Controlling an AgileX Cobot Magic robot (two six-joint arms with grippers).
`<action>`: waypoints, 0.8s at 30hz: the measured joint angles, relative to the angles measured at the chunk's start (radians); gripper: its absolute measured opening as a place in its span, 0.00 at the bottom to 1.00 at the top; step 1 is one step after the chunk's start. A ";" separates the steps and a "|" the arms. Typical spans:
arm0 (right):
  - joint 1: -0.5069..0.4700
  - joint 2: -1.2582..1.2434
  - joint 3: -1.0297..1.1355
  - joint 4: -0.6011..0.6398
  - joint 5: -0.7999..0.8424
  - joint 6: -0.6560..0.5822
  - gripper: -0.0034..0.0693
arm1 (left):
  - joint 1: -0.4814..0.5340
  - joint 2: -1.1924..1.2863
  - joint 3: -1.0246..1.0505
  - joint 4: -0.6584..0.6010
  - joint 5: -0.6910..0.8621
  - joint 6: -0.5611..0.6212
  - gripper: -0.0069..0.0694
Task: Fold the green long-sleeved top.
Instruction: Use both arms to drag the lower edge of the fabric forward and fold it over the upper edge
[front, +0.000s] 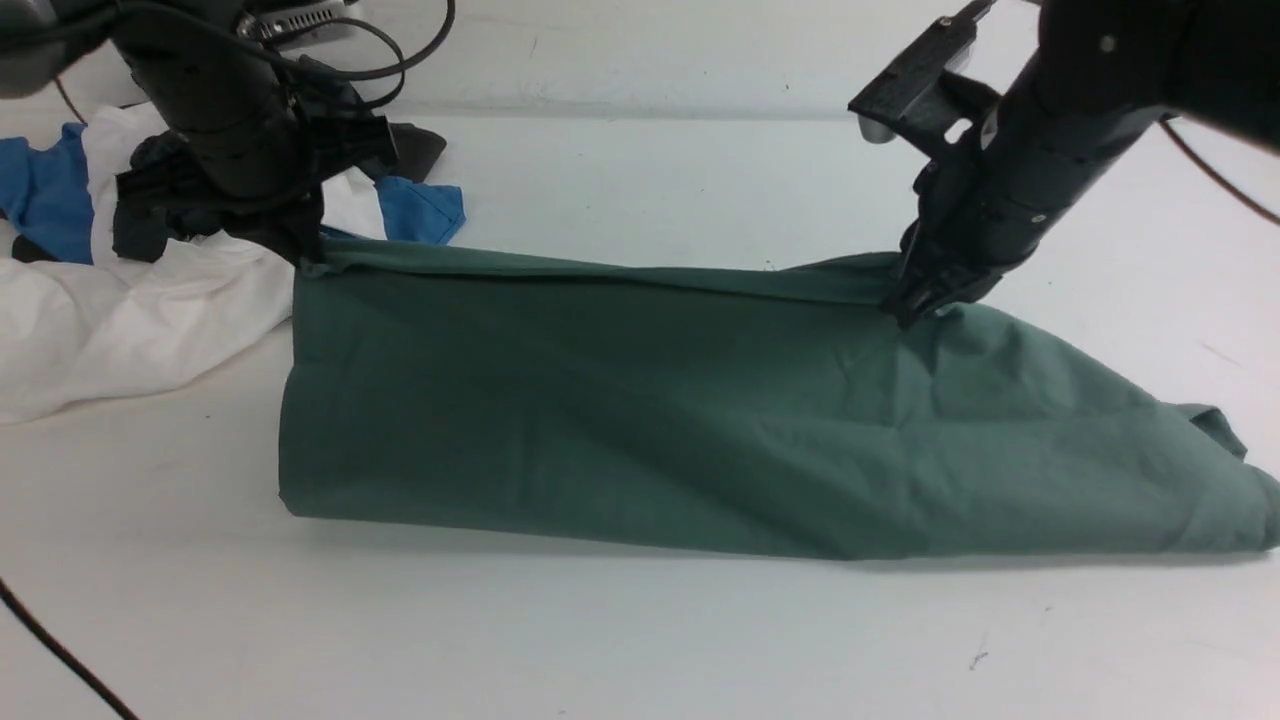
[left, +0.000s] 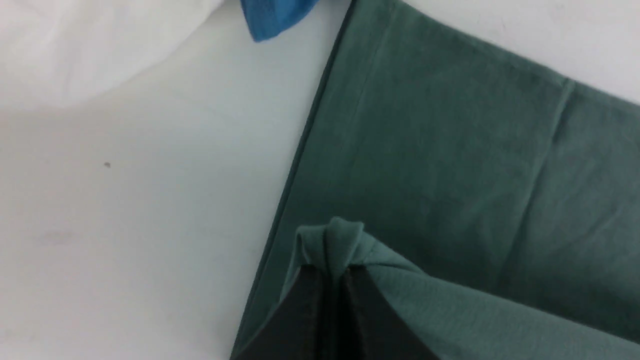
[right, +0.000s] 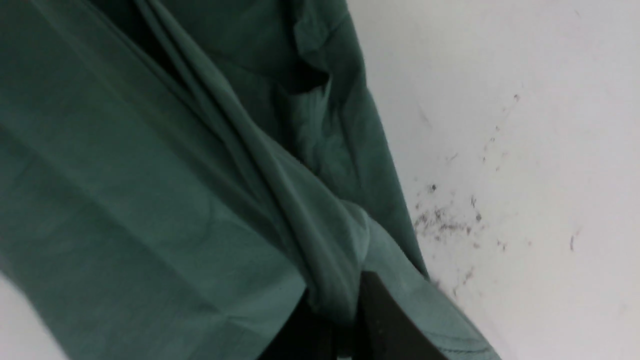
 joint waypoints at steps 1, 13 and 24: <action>-0.004 0.031 -0.017 0.003 -0.003 0.000 0.06 | 0.006 0.031 -0.017 -0.008 -0.001 0.001 0.11; -0.022 0.262 -0.175 0.028 -0.073 0.035 0.07 | 0.019 0.266 -0.182 0.000 -0.008 -0.002 0.11; -0.022 0.289 -0.176 0.037 -0.196 0.170 0.46 | 0.022 0.292 -0.187 0.036 -0.063 -0.007 0.31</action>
